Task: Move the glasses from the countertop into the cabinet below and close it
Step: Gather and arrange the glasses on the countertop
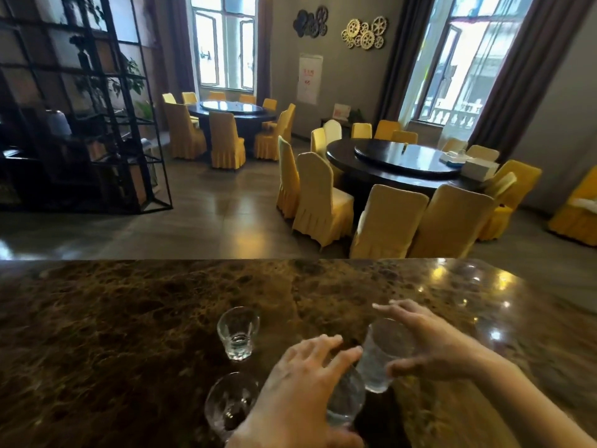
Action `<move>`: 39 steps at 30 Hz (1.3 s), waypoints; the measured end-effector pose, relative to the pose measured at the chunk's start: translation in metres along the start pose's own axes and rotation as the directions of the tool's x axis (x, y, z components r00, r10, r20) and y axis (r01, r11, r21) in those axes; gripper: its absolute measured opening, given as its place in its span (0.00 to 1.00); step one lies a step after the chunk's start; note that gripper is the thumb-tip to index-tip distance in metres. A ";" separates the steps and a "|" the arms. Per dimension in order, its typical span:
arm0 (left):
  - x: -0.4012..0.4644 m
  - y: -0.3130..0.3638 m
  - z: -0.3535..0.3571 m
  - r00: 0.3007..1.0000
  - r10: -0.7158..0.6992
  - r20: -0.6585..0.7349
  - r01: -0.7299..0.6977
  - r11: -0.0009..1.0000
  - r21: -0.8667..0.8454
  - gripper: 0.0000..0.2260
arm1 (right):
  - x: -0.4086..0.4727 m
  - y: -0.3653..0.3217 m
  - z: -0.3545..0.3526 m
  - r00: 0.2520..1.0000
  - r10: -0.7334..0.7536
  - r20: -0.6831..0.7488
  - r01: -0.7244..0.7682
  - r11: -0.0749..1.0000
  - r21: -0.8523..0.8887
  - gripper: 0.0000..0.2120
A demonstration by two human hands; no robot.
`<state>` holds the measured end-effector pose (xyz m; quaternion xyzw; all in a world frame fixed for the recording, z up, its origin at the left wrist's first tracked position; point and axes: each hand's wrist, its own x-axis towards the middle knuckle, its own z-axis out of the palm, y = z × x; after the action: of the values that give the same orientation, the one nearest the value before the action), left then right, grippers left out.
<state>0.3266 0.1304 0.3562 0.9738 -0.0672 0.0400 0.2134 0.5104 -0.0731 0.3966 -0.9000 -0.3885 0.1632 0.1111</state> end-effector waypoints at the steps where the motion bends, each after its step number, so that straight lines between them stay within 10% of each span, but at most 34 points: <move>1: 0.008 0.007 0.003 0.999 0.011 0.050 -0.012 1.000 0.025 0.44 | 0.000 0.007 0.006 1.000 -0.014 0.016 0.014 0.999 0.032 0.49; 16: 0.022 0.024 0.007 0.997 0.001 0.080 -0.013 0.990 0.140 0.29 | 0.038 0.008 0.016 0.976 -0.175 -0.131 0.177 0.984 0.003 0.38; 39: 0.018 0.000 0.004 0.989 -0.137 0.048 0.130 0.984 0.124 0.33 | 0.134 -0.082 0.045 0.941 -0.323 -0.101 0.327 0.945 0.023 0.41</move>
<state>0.3442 0.1267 0.3541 0.9880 -0.0050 0.0021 0.1545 0.5249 0.0838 0.3540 -0.8280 -0.5226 0.1068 0.1728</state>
